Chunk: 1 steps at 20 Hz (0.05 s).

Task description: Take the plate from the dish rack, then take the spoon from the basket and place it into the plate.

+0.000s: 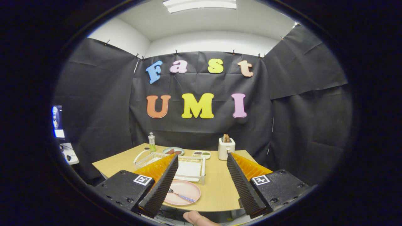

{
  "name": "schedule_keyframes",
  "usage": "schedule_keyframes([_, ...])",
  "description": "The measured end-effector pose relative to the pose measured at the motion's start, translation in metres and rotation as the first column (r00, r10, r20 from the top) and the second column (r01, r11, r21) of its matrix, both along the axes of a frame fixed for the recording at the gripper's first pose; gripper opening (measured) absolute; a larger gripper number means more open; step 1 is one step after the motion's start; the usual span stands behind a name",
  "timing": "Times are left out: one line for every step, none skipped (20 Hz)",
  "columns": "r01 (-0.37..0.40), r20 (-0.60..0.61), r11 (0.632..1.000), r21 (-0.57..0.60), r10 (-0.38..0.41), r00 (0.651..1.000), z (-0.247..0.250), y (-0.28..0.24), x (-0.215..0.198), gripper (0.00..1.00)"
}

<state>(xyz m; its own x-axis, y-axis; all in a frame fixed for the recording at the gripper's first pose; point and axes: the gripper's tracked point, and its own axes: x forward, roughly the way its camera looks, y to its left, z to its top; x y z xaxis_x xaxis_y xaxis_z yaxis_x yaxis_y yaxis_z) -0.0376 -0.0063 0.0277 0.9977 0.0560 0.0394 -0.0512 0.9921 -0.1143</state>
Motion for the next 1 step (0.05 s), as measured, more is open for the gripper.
schedule_keyframes([0.002, 0.004, 1.000, 0.000, -0.002, 1.000, 0.0007, -0.0005, 0.0011, 1.00])
